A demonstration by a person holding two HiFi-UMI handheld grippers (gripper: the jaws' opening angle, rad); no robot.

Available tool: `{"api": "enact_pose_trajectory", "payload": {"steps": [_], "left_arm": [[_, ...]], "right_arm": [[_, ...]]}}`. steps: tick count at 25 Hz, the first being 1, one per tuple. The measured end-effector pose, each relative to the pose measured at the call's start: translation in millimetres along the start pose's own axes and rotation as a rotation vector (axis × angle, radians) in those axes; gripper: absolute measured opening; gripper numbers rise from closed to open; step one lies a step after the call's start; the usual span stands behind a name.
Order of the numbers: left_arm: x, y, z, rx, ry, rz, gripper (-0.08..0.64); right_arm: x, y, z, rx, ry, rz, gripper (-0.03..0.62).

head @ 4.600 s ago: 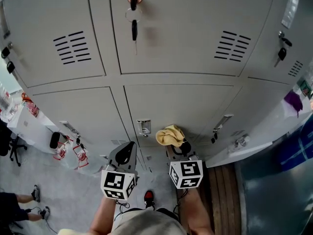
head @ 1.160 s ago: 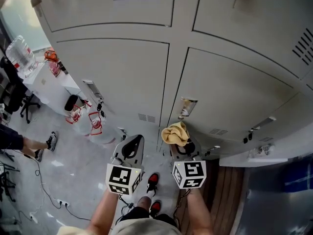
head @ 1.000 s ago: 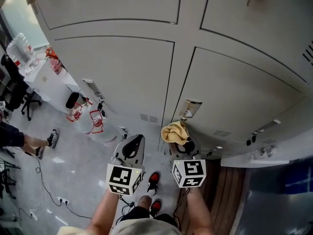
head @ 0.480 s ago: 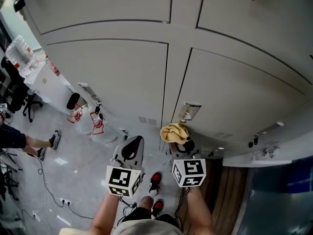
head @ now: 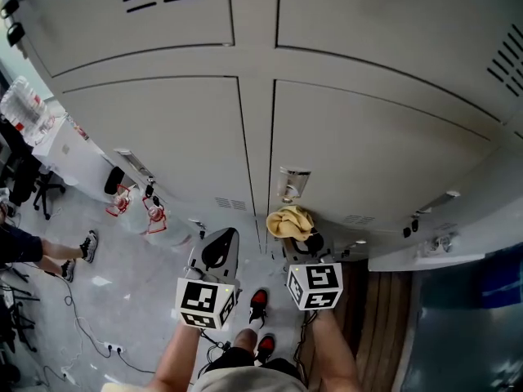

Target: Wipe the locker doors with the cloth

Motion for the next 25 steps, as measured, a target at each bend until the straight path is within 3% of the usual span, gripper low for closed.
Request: {"api": "enact_pose_trajectory", "payload": {"steps": [25], "left_arm": [[-46,15,-69,-0.073,-0.201,0.015,0.023]], "right_arm": [[64,-14,-112,-0.093,-0.29,-0.014,0.187]]}}
Point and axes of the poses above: the fingertips, and each gripper's own axes: x backward along the fingers, z to its left, y out of its top, the point moved 1 cm from there along x, backward along the fingers, and after that the axes turned 8 degrees about z, right-handed, at the moved point
